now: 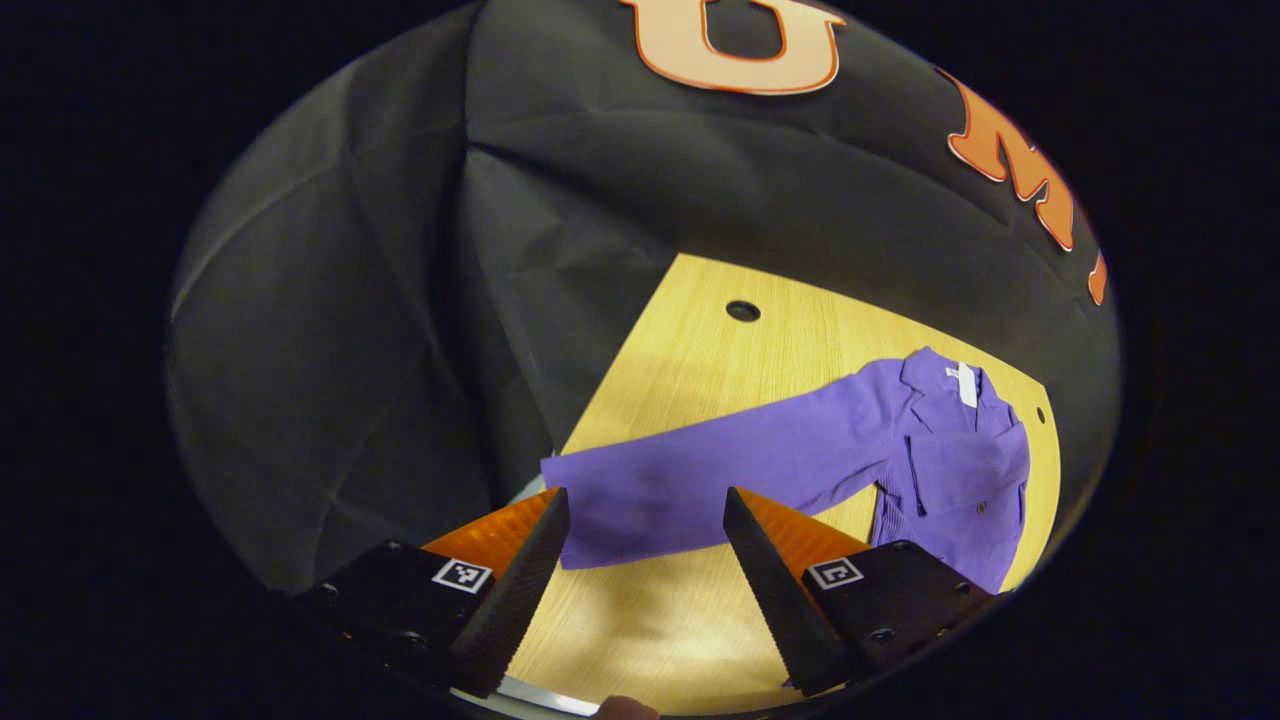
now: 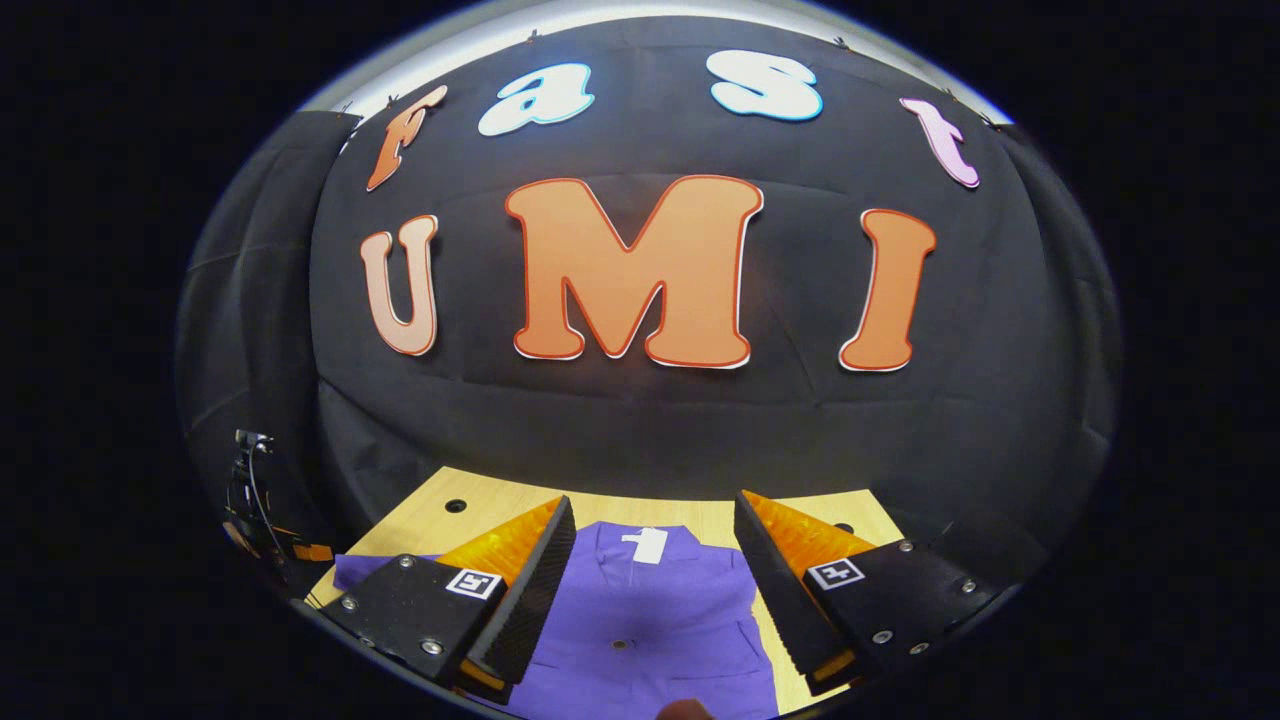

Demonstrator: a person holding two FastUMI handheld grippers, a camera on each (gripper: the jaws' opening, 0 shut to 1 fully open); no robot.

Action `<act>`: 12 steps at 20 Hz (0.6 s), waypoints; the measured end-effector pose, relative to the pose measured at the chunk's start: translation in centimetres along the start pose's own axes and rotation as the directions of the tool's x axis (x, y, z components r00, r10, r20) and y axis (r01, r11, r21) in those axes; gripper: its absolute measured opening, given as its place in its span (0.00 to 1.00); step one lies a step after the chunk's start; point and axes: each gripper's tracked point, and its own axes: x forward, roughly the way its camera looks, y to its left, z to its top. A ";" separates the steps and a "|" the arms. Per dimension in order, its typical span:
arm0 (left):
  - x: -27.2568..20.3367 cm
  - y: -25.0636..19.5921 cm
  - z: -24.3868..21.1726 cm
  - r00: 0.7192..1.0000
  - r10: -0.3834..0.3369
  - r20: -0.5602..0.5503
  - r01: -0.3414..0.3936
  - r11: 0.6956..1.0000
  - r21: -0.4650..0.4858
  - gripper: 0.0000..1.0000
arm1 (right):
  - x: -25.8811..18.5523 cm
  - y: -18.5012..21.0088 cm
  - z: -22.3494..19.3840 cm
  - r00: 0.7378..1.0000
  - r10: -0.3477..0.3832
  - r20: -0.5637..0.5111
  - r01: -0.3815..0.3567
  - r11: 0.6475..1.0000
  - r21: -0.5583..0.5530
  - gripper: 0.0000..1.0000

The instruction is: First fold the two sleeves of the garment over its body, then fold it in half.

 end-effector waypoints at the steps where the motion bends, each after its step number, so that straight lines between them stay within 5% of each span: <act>1: 0.7 0.2 -0.4 0.999 -0.004 -0.043 0.003 1.000 -0.013 0.99 | -0.6 -0.3 -0.2 1.000 -0.005 0.005 0.005 1.000 0.005 0.95; 12: 7.5 3.4 -4.4 0.930 -0.055 -0.363 -0.001 0.988 -0.152 0.98 | -5.7 -4.5 -2.7 0.996 -0.082 0.040 0.083 0.996 -0.036 0.95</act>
